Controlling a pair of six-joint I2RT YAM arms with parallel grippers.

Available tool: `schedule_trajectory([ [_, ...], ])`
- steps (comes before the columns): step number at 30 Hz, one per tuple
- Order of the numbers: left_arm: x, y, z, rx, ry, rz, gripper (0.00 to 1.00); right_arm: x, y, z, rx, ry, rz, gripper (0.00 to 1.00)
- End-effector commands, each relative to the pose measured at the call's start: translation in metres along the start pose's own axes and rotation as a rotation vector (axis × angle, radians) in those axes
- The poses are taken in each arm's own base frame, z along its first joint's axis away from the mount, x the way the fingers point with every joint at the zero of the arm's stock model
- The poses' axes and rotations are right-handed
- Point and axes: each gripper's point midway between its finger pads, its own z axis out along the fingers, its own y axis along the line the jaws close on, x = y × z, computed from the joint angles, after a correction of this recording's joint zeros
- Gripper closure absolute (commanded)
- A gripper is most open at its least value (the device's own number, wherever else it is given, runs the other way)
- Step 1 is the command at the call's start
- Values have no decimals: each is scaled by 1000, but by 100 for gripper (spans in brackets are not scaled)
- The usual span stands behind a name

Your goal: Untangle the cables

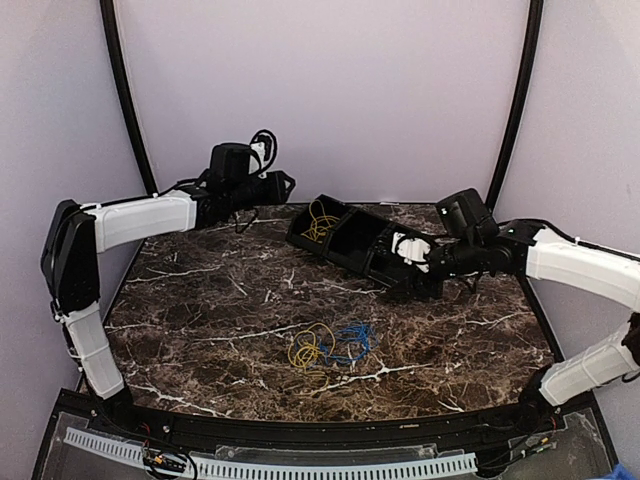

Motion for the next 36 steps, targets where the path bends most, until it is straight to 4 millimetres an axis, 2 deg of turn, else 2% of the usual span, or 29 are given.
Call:
schedule_trajectory([
  [1,-13,-36,-63,63,-41,197,62,-26,-22,-39,147,-82,-1,35],
  [2,-1,-35,-68,61,-12,211,62,-29,-25,-44,173,-100,13,28],
  [3,-7,-44,-84,86,-26,226,62,-32,-25,-48,184,-122,28,21],
  [4,7,-47,-90,115,19,234,61,-32,-23,-49,175,-130,40,13],
  [5,7,-57,-103,156,22,246,61,-31,-16,-48,144,-133,44,9],
  [6,28,-62,-110,210,87,255,60,-28,-10,-45,110,-129,44,5],
  [7,32,-71,-122,247,98,278,59,-24,-3,-41,77,-121,43,3],
  [8,57,-72,-128,274,172,289,58,-21,4,-38,42,-113,37,2],
  [9,63,-79,-139,301,184,318,58,-18,10,-36,14,-108,31,2],
  [10,86,-74,-143,295,242,327,57,-17,15,-35,-12,-110,23,3],
  [11,91,-78,-151,304,245,334,57,-17,21,-35,-39,-117,14,4],
  [12,111,-73,-154,302,290,333,57,-17,26,-34,-63,-127,9,6],
  [13,117,-78,-162,327,297,326,57,-19,31,-34,-88,-141,8,8],
  [15,147,-73,-172,343,349,300,57,-21,38,-30,-142,-162,17,12],
  [19,170,-73,-182,358,383,260,58,-25,47,-17,-248,-168,65,23],
  [24,178,-61,-184,293,366,216,58,-36,52,12,-379,-156,149,32],
  [26,172,-51,-181,227,322,176,58,-40,55,29,-429,-129,177,35],
  [28,164,-32,-178,110,270,126,58,-37,57,52,-474,-80,215,39],
  [32,158,-8,-177,-17,197,35,56,-37,59,89,-534,-7,279,45],
  [36,155,7,-175,-99,154,-30,56,-36,65,114,-608,43,328,48],
])
